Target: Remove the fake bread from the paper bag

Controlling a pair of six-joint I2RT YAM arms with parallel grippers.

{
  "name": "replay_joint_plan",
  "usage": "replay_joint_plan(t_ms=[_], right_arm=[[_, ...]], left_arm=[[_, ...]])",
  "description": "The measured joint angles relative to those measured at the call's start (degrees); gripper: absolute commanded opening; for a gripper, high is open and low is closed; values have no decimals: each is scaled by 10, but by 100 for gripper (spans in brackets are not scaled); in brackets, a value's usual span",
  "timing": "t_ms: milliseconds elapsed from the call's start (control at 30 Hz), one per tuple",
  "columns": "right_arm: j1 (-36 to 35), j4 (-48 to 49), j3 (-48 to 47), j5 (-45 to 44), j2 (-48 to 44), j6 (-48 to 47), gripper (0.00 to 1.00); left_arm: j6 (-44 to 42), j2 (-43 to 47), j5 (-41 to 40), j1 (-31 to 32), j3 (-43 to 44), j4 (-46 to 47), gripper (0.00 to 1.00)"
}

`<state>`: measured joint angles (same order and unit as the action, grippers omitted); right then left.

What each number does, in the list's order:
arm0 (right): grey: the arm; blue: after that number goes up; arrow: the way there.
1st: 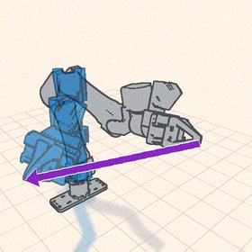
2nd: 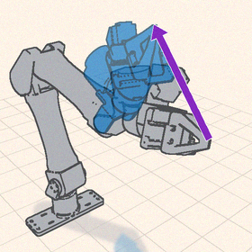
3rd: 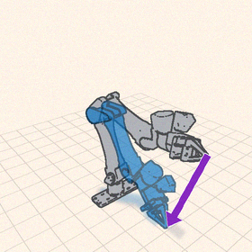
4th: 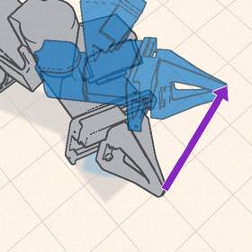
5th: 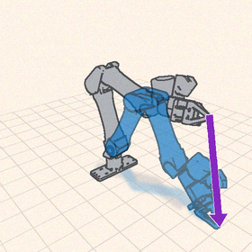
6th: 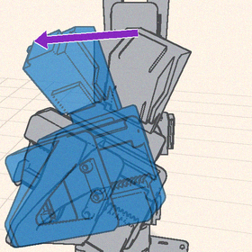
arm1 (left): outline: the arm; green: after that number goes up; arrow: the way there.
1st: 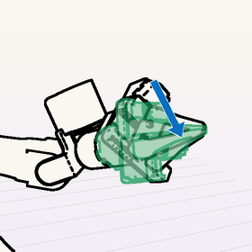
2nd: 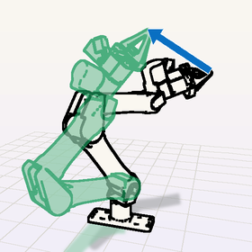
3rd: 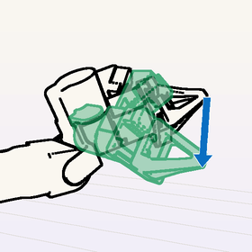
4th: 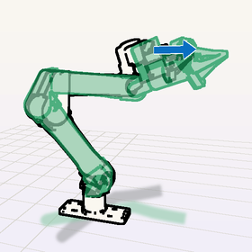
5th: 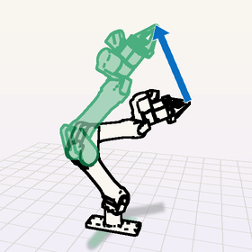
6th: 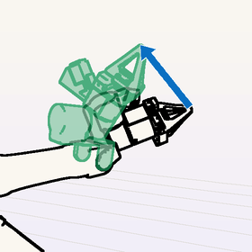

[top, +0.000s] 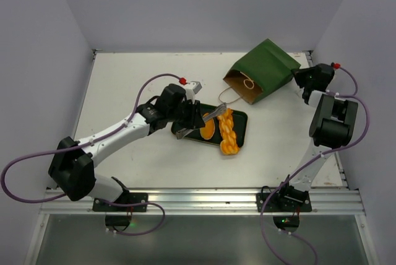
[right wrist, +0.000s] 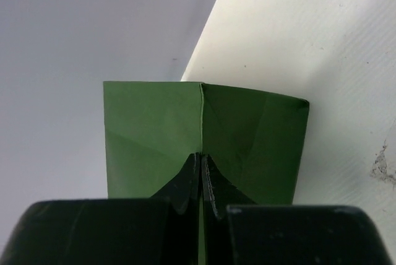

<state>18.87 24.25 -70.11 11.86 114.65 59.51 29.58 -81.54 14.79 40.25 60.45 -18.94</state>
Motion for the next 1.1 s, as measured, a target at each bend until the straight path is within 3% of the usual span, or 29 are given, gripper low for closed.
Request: replay_joint_plan(t_ms=[500, 767, 1100], right_arm=[[3, 207, 118, 23, -53, -21, 0], [3, 297, 132, 30, -72, -23, 0], [3, 290, 136, 30, -74, -36, 0]], left_arm=[[0, -18, 11, 0, -3, 18, 30], [0, -29, 18, 0, -3, 22, 30], [0, -44, 28, 0, -3, 34, 29]])
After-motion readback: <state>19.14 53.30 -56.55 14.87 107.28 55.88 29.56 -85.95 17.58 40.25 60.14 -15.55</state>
